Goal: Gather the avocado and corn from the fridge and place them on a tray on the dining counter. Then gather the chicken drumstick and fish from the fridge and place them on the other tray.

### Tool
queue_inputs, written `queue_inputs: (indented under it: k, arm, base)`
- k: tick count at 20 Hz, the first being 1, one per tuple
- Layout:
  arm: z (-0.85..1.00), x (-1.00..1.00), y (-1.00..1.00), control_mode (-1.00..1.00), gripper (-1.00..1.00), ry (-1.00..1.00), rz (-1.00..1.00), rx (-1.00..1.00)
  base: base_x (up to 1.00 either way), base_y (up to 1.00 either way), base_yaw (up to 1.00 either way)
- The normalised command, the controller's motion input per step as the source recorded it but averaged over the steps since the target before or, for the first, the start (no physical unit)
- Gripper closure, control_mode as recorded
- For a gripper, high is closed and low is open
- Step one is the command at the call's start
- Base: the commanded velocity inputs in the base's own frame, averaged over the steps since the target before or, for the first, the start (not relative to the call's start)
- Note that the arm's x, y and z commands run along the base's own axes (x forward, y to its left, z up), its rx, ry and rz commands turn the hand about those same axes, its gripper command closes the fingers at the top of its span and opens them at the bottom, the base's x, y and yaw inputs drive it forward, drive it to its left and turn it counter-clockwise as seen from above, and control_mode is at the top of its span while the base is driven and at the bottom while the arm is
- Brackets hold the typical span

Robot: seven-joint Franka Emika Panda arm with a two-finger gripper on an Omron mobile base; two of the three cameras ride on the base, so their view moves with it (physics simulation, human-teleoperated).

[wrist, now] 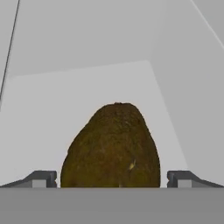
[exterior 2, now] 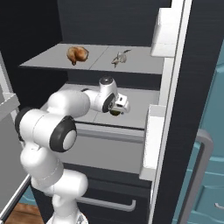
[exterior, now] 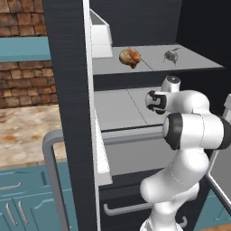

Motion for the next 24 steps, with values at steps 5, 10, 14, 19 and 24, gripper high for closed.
queue_inputs:
  k: [5,10,14,19,24]
  arm:
    - [-0.19,0.17,-0.03,-1.00,1.00,0.01,0.00,0.00]
    - [-0.22,0.10,-0.02,-1.00,1.00,0.01,0.00,0.00]
    - [-0.12,-0.60,0.00,-1.00,1.00,-0.08,0.00,0.00]
    - [0.23,-0.95,-0.03,-1.00,1.00,-0.12,-0.03,0.03]
    - [0.66,-0.97,-0.02,-1.00,1.00,0.00,-0.03,0.06]
  base:
    - [0.00,0.00,0.00]
    - [0.00,0.00,0.00]
    - [0.00,0.00,0.00]
    - [0.00,0.00,0.00]
    - [0.00,0.00,0.00]
